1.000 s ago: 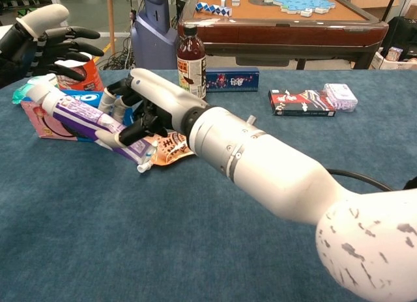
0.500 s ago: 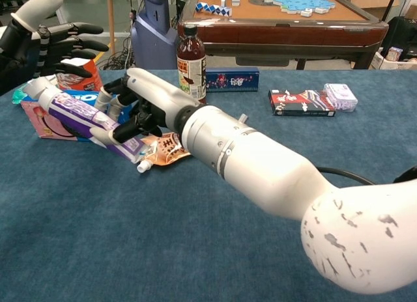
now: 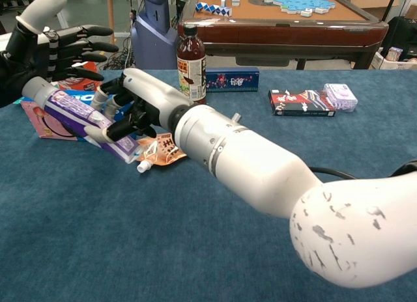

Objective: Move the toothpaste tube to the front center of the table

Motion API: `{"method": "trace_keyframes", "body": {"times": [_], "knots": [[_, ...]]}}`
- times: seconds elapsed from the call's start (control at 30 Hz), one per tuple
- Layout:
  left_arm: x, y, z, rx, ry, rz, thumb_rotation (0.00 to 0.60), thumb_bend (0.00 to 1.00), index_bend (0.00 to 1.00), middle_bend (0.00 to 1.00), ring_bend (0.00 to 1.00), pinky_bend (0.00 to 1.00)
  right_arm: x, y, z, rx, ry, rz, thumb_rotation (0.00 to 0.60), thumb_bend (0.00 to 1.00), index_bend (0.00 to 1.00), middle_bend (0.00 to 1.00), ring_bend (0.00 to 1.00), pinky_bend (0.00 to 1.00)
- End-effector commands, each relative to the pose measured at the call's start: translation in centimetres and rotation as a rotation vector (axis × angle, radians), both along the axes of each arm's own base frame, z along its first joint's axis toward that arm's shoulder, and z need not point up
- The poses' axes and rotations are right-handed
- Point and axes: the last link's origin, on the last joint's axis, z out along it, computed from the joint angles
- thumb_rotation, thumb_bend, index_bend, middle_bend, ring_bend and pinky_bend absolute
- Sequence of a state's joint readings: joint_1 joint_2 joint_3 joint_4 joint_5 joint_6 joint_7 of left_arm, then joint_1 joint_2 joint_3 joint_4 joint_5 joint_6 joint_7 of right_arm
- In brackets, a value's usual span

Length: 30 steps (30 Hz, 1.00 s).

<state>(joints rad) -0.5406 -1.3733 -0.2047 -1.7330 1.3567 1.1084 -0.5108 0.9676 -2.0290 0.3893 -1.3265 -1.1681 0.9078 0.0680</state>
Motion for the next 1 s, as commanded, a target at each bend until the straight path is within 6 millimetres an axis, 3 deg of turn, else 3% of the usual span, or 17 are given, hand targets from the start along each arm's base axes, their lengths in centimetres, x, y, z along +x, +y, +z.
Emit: {"method": "trace_keyframes", "body": {"times": [0.03, 0.4, 0.77, 0.9, 1.0], "knots": [[0.1, 0.0, -0.2, -0.005, -0.002, -0.006, 0.0, 0.02, 0.0, 0.06, 0.04, 0.11, 0.3, 0.0, 0.0, 0.002, -0.006, -0.002, 0.6, 0.97, 0.99, 0.92, 0.8, 0.82], [0.0, 0.3, 0.3, 0.017, -0.001, -0.007, 0.0, 0.02, 0.0, 0.05, 0.01, 0.11, 0.1, 0.1, 0.2, 0.027, 0.008, -0.007, 0.6, 0.97, 0.99, 0.93, 0.8, 0.83], [-2.9, 0.4, 3.5, 0.076, 0.141, 0.015, 0.0, 0.02, 0.0, 0.05, 0.01, 0.11, -3.2, -1.0, 1.8, 0.044, 0.284, 0.137, 0.6, 0.97, 0.99, 0.89, 0.78, 0.82], [-3.9, 0.1, 4.3, 0.091, 0.182, 0.026, 0.0, 0.02, 0.0, 0.05, 0.01, 0.1, -4.3, -0.9, 1.5, 0.06, 0.362, 0.171, 0.6, 0.97, 0.99, 0.84, 0.72, 0.75], [-4.4, -0.1, 4.5, 0.095, 0.207, 0.033, 0.0, 0.02, 0.0, 0.05, 0.01, 0.1, -4.8, -0.6, 1.0, 0.07, 0.4, 0.194, 0.6, 0.95, 0.92, 0.8, 0.67, 0.65]]}}
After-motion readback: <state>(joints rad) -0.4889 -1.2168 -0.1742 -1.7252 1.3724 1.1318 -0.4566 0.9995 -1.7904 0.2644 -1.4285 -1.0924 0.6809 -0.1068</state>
